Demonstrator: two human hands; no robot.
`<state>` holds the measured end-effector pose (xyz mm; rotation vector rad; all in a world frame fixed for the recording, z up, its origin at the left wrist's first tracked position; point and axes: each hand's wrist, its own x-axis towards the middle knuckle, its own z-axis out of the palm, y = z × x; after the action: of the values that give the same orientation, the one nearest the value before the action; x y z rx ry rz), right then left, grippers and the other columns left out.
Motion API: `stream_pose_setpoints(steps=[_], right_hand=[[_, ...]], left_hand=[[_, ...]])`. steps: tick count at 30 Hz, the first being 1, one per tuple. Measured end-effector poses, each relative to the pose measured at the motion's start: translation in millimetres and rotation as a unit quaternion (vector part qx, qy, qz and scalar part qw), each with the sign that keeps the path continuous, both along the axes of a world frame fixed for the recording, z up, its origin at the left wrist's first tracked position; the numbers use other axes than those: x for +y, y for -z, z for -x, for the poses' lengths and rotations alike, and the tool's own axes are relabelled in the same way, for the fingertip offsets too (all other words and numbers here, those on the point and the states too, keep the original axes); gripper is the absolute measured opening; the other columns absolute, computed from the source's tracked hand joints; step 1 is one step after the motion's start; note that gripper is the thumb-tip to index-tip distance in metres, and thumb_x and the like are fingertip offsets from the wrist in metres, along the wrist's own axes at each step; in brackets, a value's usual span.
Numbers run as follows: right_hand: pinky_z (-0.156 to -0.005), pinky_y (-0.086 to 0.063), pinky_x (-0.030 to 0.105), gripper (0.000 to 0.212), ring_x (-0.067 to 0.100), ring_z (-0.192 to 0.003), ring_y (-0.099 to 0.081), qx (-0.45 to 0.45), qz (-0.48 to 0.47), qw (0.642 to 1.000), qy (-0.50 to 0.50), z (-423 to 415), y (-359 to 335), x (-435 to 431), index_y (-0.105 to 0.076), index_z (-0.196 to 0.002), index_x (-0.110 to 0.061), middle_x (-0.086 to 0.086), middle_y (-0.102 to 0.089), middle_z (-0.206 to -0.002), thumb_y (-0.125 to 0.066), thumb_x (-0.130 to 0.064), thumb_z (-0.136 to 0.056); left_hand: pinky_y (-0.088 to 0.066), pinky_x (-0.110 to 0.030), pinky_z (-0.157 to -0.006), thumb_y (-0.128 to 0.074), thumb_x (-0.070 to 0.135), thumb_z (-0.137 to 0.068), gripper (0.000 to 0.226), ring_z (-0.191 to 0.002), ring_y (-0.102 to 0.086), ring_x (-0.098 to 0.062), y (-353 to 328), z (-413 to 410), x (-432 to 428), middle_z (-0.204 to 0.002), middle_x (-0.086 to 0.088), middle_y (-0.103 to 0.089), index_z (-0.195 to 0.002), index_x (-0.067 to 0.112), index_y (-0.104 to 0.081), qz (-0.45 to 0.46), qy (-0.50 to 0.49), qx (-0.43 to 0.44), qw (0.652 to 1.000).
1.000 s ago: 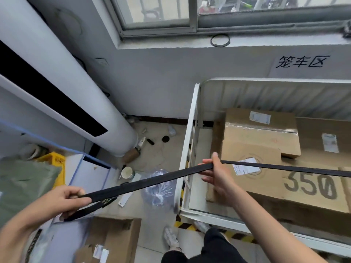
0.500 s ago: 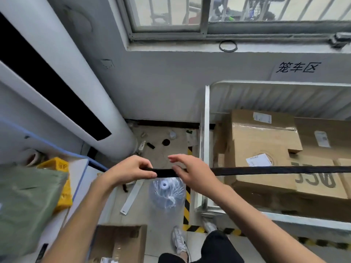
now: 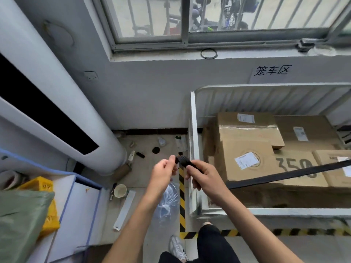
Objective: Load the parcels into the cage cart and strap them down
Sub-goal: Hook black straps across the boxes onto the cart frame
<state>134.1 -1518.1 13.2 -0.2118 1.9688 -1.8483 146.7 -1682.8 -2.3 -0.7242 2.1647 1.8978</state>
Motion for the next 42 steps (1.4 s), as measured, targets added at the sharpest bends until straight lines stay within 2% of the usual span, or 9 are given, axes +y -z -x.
stream_pose_setpoints(steps=[2, 6, 11, 18, 24, 29, 33, 38, 42], right_hand=[[-0.050, -0.045, 0.021, 0.022, 0.012, -0.056, -0.057, 0.008, 0.013, 1.000, 0.010, 2, -8, 13, -0.074, -0.097, -0.031, -0.002, -0.068, -0.074, -0.057, -0.017, -0.101], [-0.056, -0.051, 0.028, 0.016, 0.017, -0.059, -0.060, -0.006, 0.003, 1.000, 0.011, 12, -11, 37, -0.070, -0.096, -0.022, 0.002, -0.068, -0.076, -0.057, -0.015, -0.100], [-0.071, -0.053, 0.041, 0.017, 0.013, -0.072, -0.065, 0.045, -0.164, 0.985, -0.023, 43, 7, 93, -0.067, -0.102, -0.026, -0.006, -0.070, -0.079, -0.051, -0.030, -0.101], [-0.059, -0.040, 0.026, 0.015, 0.008, -0.076, -0.057, 0.082, -0.392, 0.908, -0.126, 112, 45, 204, -0.059, -0.087, -0.042, -0.015, -0.063, -0.079, -0.052, -0.044, -0.100], [-0.056, -0.034, 0.019, 0.029, -0.002, -0.059, -0.055, 0.058, -0.265, 0.960, -0.067, 136, 57, 207, -0.055, -0.074, -0.038, -0.027, -0.062, -0.065, -0.057, -0.027, -0.101], [-0.051, -0.037, 0.008, 0.020, -0.004, -0.050, -0.051, -0.036, -0.110, 0.992, 0.051, 144, 64, 202, -0.065, -0.084, -0.022, -0.016, -0.061, -0.059, -0.058, -0.017, -0.101], [-0.052, -0.040, 0.007, 0.015, -0.005, -0.052, -0.055, -0.080, -0.081, 0.989, 0.091, 150, 71, 196, -0.061, -0.111, -0.026, -0.005, -0.067, -0.073, -0.060, -0.017, -0.100], [-0.056, -0.041, 0.007, 0.025, -0.005, -0.060, -0.058, -0.086, -0.131, 0.985, 0.068, 161, 91, 189, -0.070, -0.099, -0.025, -0.013, -0.068, -0.073, -0.052, -0.007, -0.099], [-0.070, -0.048, 0.026, 0.022, 0.003, -0.068, -0.061, -0.160, -0.193, 0.968, 0.000, 163, 120, 174, -0.075, -0.086, -0.022, -0.008, -0.070, -0.072, -0.056, -0.025, -0.096]], left_hand=[[-0.051, -0.032, -0.073, -0.040, 0.060, -0.100, 0.060, -0.076, -0.067, -0.022, 2, 14, 21, -0.084, -0.009, -0.071, -0.086, 0.013, -0.075, -0.176, 0.054, -0.072, 0.980], [-0.057, -0.031, -0.061, -0.059, 0.039, -0.094, 0.032, -0.074, -0.070, -0.020, -12, 61, 47, -0.096, -0.010, -0.073, -0.090, 0.013, -0.078, -0.361, -0.012, -0.037, 0.932], [-0.058, -0.022, -0.059, -0.051, 0.022, -0.102, 0.021, -0.060, -0.068, -0.010, -31, 114, 33, -0.070, 0.002, -0.069, -0.090, 0.012, -0.065, -0.334, -0.161, 0.040, 0.928], [-0.059, -0.019, -0.067, -0.046, 0.023, -0.105, 0.021, -0.067, -0.070, -0.005, -44, 109, -48, -0.078, 0.008, -0.065, -0.088, 0.020, -0.059, -0.236, -0.327, 0.102, 0.909], [-0.053, -0.014, -0.057, -0.045, 0.011, -0.103, 0.023, -0.058, -0.060, -0.003, -30, 108, 4, -0.069, 0.007, -0.061, -0.089, 0.023, -0.058, -0.203, -0.292, 0.083, 0.931], [-0.049, -0.019, -0.052, -0.046, 0.009, -0.099, 0.024, -0.054, -0.055, -0.010, -23, 108, 64, -0.068, 0.003, -0.059, -0.099, 0.022, -0.066, -0.196, -0.195, 0.070, 0.959], [-0.054, -0.027, -0.057, -0.054, 0.011, -0.096, 0.026, -0.059, -0.062, -0.016, 6, 106, 125, -0.073, 0.000, -0.065, -0.108, 0.028, -0.069, -0.150, -0.034, 0.003, 0.988], [-0.057, -0.029, -0.061, -0.048, 0.009, -0.102, 0.041, -0.069, -0.069, -0.013, 52, 112, 181, -0.080, 0.002, -0.070, -0.127, 0.039, -0.060, -0.116, 0.054, -0.069, 0.989], [-0.054, -0.044, -0.100, -0.044, 0.012, -0.104, 0.049, -0.117, -0.063, -0.007, 85, 119, 205, -0.129, 0.008, -0.066, -0.145, 0.040, -0.046, -0.096, 0.088, -0.105, 0.986]])
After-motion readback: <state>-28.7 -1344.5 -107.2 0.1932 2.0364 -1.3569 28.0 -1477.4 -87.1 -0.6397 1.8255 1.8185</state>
